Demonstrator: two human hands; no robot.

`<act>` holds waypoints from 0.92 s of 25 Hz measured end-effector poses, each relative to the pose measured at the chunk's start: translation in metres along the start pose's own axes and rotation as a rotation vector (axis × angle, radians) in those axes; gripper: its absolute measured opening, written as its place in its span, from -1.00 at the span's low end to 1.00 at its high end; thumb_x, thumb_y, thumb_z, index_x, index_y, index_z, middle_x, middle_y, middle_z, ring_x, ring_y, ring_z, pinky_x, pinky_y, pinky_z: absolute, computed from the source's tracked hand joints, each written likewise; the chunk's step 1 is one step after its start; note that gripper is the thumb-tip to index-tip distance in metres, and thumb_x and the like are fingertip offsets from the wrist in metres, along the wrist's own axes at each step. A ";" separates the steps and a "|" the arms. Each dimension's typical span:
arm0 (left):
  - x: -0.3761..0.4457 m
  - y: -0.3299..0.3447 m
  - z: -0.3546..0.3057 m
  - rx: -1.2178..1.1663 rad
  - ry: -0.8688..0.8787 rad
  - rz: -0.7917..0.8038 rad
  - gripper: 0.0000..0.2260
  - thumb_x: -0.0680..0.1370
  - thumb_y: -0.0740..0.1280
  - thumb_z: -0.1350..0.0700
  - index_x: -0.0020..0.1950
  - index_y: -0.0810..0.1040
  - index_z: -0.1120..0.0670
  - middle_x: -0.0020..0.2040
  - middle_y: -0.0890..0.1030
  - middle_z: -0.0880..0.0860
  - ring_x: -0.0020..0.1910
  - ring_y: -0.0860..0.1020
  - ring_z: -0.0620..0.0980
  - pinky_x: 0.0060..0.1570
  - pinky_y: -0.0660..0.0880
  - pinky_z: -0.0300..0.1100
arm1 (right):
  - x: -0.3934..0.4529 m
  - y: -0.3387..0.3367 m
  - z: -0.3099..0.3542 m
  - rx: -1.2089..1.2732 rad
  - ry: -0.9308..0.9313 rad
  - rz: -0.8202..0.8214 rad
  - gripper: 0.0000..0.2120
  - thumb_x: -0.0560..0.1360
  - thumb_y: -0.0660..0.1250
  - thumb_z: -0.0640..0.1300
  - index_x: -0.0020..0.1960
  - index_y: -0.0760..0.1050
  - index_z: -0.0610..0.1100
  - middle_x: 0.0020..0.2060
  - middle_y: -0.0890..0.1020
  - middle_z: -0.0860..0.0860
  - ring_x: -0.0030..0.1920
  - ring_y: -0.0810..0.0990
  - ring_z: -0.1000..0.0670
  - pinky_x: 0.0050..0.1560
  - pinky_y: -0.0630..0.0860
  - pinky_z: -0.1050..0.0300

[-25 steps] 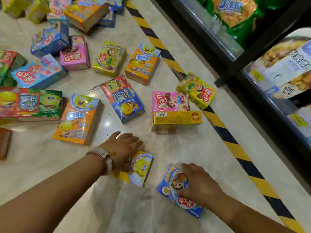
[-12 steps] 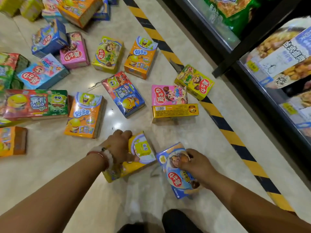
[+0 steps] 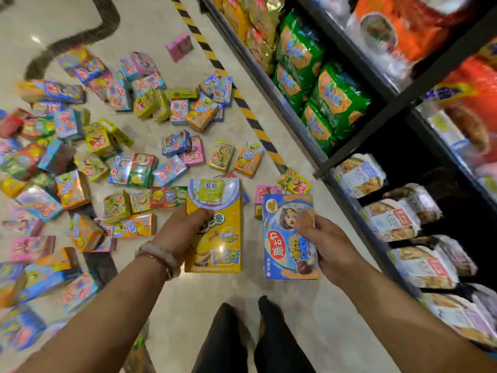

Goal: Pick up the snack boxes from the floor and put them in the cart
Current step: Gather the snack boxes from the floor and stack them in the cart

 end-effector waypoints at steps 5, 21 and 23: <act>-0.133 -0.013 -0.124 -0.039 0.087 -0.006 -0.64 0.24 0.48 -0.02 -0.01 0.56 0.01 -0.02 0.66 0.11 -0.01 0.62 0.18 0.14 0.49 0.21 | -0.143 0.026 0.124 0.044 -0.175 0.060 -0.87 0.53 0.29 -0.24 0.04 0.55 -0.23 -0.12 0.71 -0.15 -0.15 0.69 -0.12 -0.06 0.62 -0.12; -0.299 -0.034 -0.209 0.097 0.289 0.351 -0.40 0.08 0.52 -0.14 0.10 0.55 -0.09 0.02 0.68 0.04 -0.02 0.65 0.14 0.08 0.53 0.16 | -0.367 0.048 0.112 0.299 -0.453 -0.175 -0.76 0.45 0.40 -0.13 0.08 0.57 -0.20 -0.03 0.68 -0.20 -0.01 0.64 -0.29 -0.21 0.53 0.04; -0.309 -0.025 -0.211 0.141 0.299 0.407 -0.38 0.05 0.52 -0.12 0.09 0.56 -0.04 0.03 0.67 0.08 -0.03 0.65 0.17 0.05 0.54 0.18 | -0.386 0.046 0.099 0.349 -0.470 -0.210 -0.67 0.39 0.43 -0.10 0.12 0.56 -0.19 0.01 0.68 -0.17 0.04 0.64 -0.25 -0.09 0.55 -0.03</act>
Point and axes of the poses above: each hand's wrist, its own x-axis towards the middle knuckle, its own y-axis out of the palm, z = x × y, the point moved 9 cm from there along x, towards the middle knuckle
